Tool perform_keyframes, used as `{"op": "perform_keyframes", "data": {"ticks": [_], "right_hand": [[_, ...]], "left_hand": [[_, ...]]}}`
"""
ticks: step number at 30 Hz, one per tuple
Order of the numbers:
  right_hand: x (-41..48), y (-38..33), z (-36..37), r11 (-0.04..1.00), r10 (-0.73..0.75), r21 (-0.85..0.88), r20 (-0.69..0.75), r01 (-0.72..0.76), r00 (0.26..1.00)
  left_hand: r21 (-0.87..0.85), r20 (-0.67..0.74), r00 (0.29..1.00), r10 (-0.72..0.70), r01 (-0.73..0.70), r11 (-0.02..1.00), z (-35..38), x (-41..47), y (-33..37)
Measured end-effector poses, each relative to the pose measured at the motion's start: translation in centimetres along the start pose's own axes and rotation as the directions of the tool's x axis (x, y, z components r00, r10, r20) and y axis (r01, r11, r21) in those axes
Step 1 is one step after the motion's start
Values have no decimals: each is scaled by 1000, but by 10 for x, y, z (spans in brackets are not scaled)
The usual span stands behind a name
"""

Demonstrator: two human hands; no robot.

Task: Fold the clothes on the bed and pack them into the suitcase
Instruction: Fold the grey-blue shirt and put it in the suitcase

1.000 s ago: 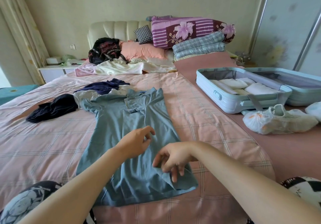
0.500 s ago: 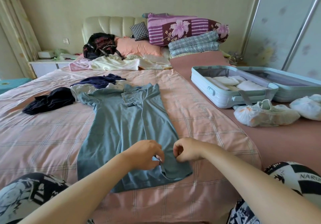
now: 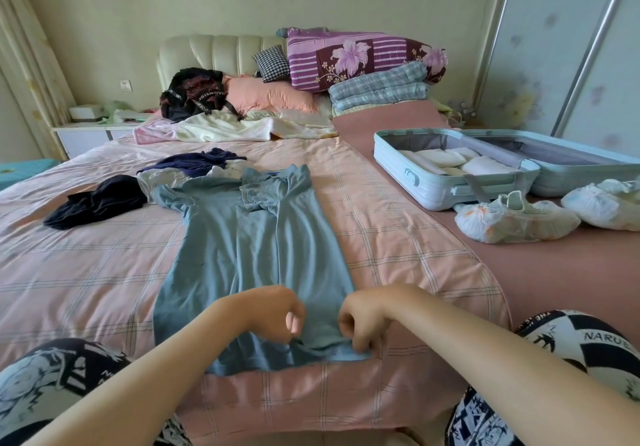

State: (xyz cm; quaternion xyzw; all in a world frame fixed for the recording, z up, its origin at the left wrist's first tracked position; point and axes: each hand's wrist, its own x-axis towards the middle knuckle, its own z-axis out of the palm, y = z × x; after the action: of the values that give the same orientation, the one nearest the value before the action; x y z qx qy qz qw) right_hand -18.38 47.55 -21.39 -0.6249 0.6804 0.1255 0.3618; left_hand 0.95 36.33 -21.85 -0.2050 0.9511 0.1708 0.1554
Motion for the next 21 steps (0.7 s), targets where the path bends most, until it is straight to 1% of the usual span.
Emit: {"op": "perform_keyframes", "data": {"ticks": [1,2,3,4,5,6,7,8,9,10,11,12,13,14,15,16,17,18,20,21], "right_hand": [[0,0,1,999,18,28,79,-20,997],[2,1,0,998,26,55,105,-32,994],[4,2,-4,995,28,91,69,-34,997],[8,3,-9,991,27,128,-34,-22,999],[12,5,-15,988,35,151,-193,-5,980],[16,7,-21,990,46,142,-378,8,924],[20,9,-26,994,56,113,-543,7,838],[24,11,-29,996,54,92,-645,8,762],[27,12,-31,998,41,64,-674,3,737],[31,13,-31,1000,15,19,-646,-4,763],[33,11,-30,1000,6,-21,-580,-23,814],[35,9,-31,998,8,-50,-518,-40,856],[37,4,-33,997,20,-59,-473,-54,881],[40,0,-37,995,30,-68,-454,-69,890],[42,-6,-43,993,30,-92,-459,-81,888],[45,-12,-49,987,26,-127,-473,-97,881],[49,-19,-55,982,18,-156,-494,-109,869],[54,-27,-62,980,3,-170,-520,-107,854],[66,-48,-73,990,-47,-139,-559,-38,828],[74,-60,-77,992,-79,-122,-560,13,825]], "left_hand": [[41,59,998,-2,0,999,1,0,3],[46,96,995,-5,0,999,3,1,5],[14,87,996,-2,0,1000,3,3,7],[-43,19,1000,3,-2,999,2,6,8],[-89,-98,995,7,-15,996,2,10,8],[-92,-244,970,16,-40,995,2,16,6],[-37,-383,923,40,-58,998,4,22,2],[56,-477,876,69,-48,997,6,28,-4],[140,-504,861,69,2,990,8,32,-8],[191,-471,881,49,47,980,11,33,-12],[215,-406,914,18,77,974,13,34,-14],[231,-345,939,2,83,969,13,33,-16],[223,-303,953,0,70,972,11,31,-18],[157,-279,960,-3,49,986,7,30,-21],[27,-269,963,-17,25,999,0,27,-24],[-128,-265,963,-47,13,992,-8,22,-29],[-246,-277,957,-90,20,969,-16,16,-35],[-307,-316,937,-146,45,951,-23,10,-46],[-319,-416,863,-286,156,935,-34,-4,-74],[-328,-451,812,-371,236,915,-37,-12,-92]]}}
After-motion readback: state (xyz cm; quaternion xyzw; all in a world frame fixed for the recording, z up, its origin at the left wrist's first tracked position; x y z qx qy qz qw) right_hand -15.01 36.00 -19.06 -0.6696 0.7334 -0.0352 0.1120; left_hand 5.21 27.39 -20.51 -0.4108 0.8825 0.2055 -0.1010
